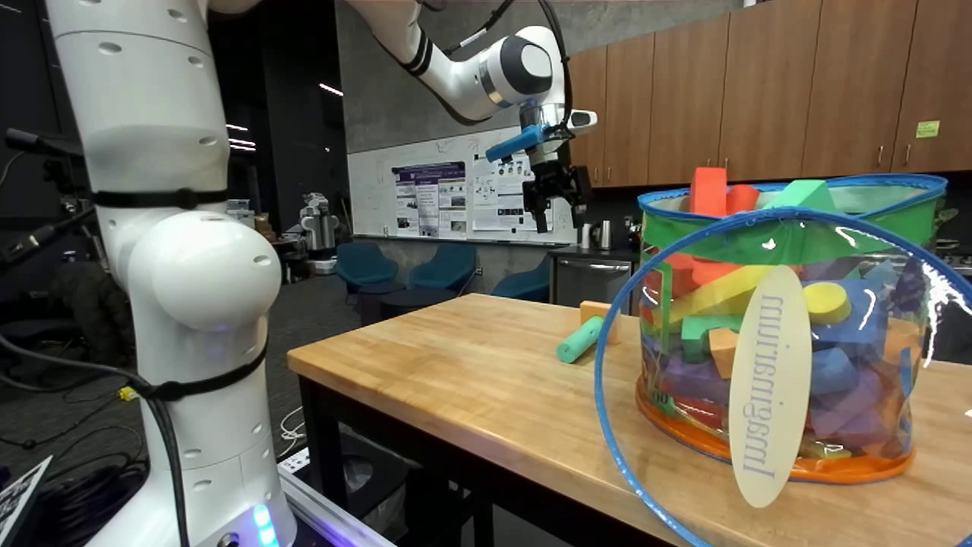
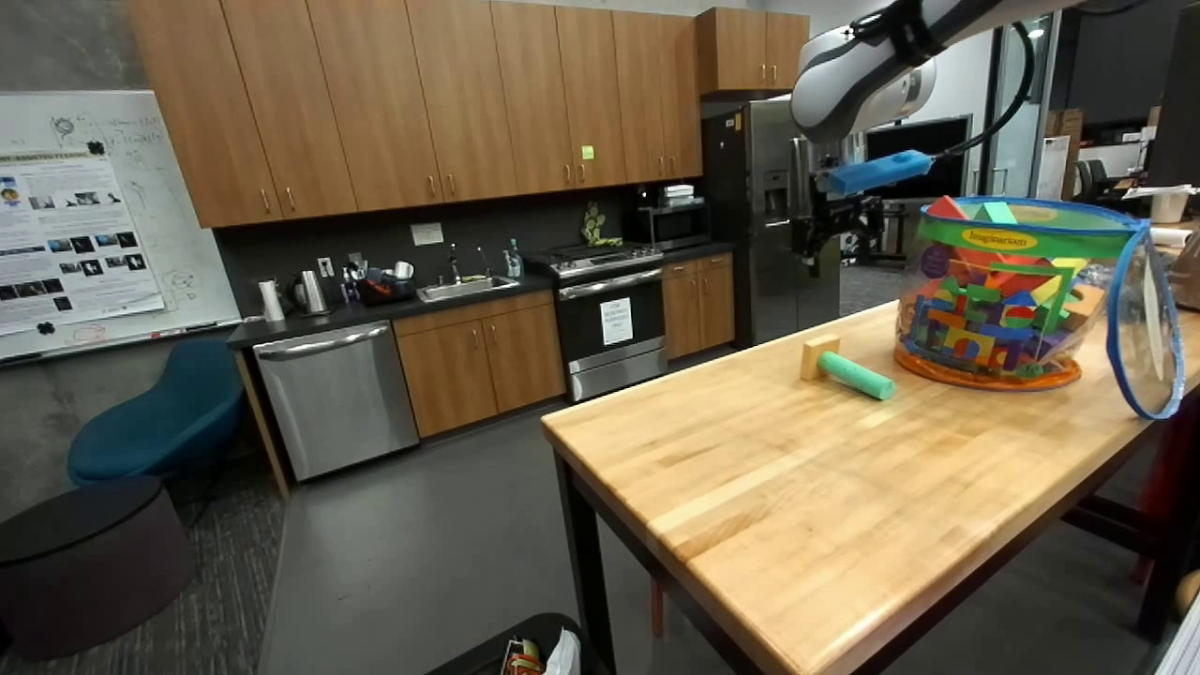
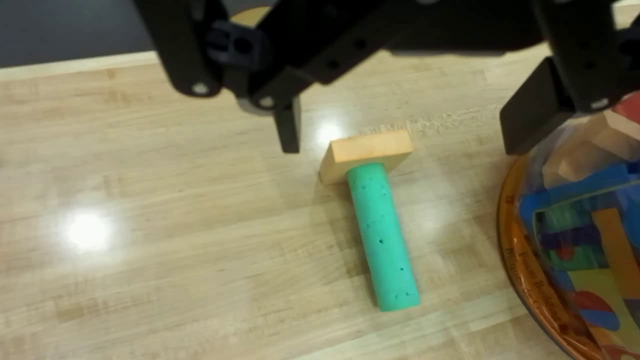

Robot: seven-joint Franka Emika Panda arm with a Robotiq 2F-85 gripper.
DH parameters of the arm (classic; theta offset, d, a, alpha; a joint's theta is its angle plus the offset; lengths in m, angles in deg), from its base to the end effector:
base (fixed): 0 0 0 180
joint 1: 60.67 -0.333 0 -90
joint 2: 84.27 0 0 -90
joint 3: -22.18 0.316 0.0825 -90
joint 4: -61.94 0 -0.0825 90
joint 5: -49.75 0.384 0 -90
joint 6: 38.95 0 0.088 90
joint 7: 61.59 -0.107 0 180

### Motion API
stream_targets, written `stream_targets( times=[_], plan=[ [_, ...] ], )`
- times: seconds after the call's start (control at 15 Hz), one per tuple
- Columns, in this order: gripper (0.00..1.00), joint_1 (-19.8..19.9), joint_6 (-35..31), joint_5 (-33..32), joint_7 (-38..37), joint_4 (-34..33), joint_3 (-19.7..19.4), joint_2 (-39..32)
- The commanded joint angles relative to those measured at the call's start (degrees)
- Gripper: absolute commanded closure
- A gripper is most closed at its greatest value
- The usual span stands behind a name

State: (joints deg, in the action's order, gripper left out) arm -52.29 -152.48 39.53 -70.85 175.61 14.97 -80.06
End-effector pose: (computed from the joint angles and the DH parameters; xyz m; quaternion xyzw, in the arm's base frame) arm 0.5210 -0.1584 0.5041 0.9795 -0.1824 0.0309 0.0801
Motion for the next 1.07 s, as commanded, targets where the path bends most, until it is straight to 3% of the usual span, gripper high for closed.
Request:
stream_targets(
  times=[0.0, 0.33, 1.0],
  plan=[
    [0.00, 0.96, 1.93, -1.26, 1.77, 3.08, -1.16, 2.29],
    [0.00, 2.10, 1.63, -0.48, 3.43, 6.66, -2.57, 2.23],
    [0.00, 1.93, -6.03, 0.50, 6.94, 13.71, -2.98, 0.78]
  ],
)
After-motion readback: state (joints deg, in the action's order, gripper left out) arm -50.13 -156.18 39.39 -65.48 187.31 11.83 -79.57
